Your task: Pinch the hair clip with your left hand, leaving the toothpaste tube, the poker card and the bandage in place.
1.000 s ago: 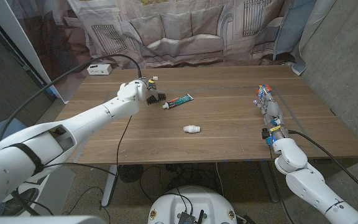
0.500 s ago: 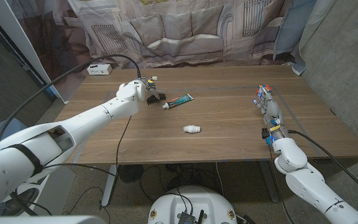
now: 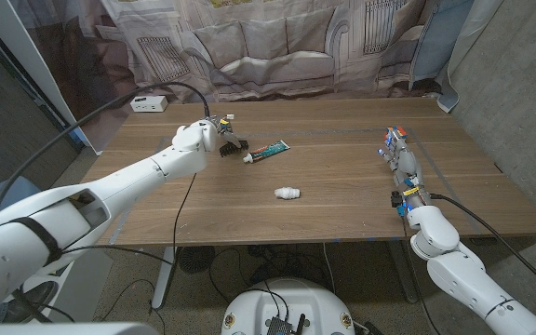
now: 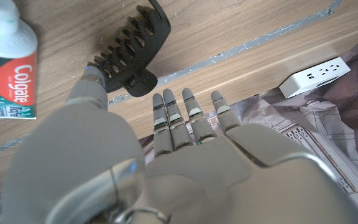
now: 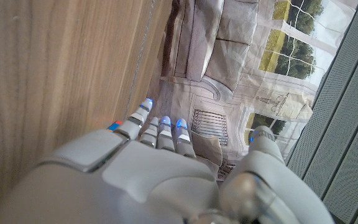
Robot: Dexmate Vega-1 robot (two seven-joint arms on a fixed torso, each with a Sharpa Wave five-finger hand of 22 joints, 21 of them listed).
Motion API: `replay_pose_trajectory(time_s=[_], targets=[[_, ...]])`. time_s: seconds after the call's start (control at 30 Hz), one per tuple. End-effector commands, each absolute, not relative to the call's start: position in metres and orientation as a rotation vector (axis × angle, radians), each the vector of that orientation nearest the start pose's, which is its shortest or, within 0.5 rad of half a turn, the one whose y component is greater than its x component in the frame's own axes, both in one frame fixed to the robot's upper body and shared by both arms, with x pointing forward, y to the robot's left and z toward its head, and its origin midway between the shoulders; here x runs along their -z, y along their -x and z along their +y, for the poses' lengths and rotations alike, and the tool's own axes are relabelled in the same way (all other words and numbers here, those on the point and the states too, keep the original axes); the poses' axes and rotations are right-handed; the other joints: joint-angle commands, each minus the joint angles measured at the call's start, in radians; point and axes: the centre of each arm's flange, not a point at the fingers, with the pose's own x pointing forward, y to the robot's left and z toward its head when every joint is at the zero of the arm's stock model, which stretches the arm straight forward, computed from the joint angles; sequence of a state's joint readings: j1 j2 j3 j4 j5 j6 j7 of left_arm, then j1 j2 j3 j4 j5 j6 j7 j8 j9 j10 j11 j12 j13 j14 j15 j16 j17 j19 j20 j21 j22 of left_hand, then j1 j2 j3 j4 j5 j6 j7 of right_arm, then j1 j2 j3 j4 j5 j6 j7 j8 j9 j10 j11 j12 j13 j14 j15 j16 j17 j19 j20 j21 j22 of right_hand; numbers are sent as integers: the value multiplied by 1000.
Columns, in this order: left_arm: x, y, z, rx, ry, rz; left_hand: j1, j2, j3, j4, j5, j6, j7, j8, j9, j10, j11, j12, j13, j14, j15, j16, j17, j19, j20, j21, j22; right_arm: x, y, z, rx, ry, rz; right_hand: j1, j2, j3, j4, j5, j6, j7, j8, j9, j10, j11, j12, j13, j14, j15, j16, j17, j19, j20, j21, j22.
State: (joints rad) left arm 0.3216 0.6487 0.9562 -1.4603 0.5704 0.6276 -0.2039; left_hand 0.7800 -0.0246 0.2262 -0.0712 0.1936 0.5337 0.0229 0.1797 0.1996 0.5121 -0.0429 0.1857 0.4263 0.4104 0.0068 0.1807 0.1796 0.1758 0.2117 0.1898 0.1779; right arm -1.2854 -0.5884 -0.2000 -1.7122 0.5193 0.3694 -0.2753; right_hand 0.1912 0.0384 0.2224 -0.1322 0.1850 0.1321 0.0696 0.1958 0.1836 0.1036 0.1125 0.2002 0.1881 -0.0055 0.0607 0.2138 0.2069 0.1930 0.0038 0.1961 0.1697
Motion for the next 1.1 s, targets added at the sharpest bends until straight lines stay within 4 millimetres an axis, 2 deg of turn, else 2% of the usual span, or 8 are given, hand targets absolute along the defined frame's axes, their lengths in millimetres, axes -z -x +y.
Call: replay_pose_trajectory(time_s=[0.03, 0.53, 0.7, 0.9, 1.0, 1.1], targets=[[-82, -679, 232, -184, -1509, -204, -19, 0, -3, 11, 4, -3, 0, 6, 1, -5, 4, 5, 0, -4, 6, 2, 6, -8, 5, -1, 3, 94, -543, -315, 12, -51, -667, 14, -1, -1, 1, -1, 8, -2, -2, 5, 5, 4, -2, 2, 3, 1, -6, 5, 1, 0, -3, 3], [-80, -669, 244, -206, -1421, -253, -95, 7, -26, 46, 3, -12, 9, 10, 0, -2, 16, 15, -13, -9, 13, 9, 8, -20, 5, 0, 4, 94, -538, -314, 12, -48, -677, 15, 0, -2, 1, -1, 8, 0, -2, 5, 5, 4, -2, 2, 3, 2, -6, 5, 0, -2, -3, 3], [-80, -663, 251, -215, -1372, -292, -139, 14, -37, 68, 2, -34, 21, 5, -1, -5, 33, 17, -20, -16, 20, 9, 9, -22, 5, 3, 4, 94, -538, -312, 5, -48, -676, 15, 0, -3, 1, -1, 8, 2, -1, 5, 5, 4, -2, 2, 3, 1, -6, 5, 0, -2, -3, 3], [-78, -655, 255, -246, -1351, -345, -152, 15, -41, 73, 1, -47, 22, 3, -1, -8, 38, 17, -23, -18, 23, 9, 9, -22, 4, 4, 5, 95, -538, -309, -7, -45, -676, 15, 0, -3, 1, -1, 8, 2, -2, 5, 6, 5, -2, 2, 4, 0, -6, 5, 1, -2, -3, 3], [-77, -652, 257, -250, -1332, -367, -156, 16, -42, 74, 3, -41, 25, 8, -2, 2, 41, 22, -27, -13, 21, 12, 7, -5, -4, 11, 5, 95, -537, -308, -6, -48, -676, 15, 0, -3, 1, -1, 9, 3, -1, 5, 7, 6, -2, 2, 4, 0, -6, 5, 1, -2, -3, 3], [-76, -648, 258, -252, -1317, -390, -157, 17, -41, 73, 4, -41, 26, 9, -3, 2, 43, 22, -29, -12, 22, 12, 6, 3, -26, 14, 4, 95, -536, -308, -8, -41, -679, 15, 0, -3, 1, -1, 8, 3, -1, 5, 6, 6, -2, 2, 4, 0, -6, 5, 1, -2, -2, 3]])
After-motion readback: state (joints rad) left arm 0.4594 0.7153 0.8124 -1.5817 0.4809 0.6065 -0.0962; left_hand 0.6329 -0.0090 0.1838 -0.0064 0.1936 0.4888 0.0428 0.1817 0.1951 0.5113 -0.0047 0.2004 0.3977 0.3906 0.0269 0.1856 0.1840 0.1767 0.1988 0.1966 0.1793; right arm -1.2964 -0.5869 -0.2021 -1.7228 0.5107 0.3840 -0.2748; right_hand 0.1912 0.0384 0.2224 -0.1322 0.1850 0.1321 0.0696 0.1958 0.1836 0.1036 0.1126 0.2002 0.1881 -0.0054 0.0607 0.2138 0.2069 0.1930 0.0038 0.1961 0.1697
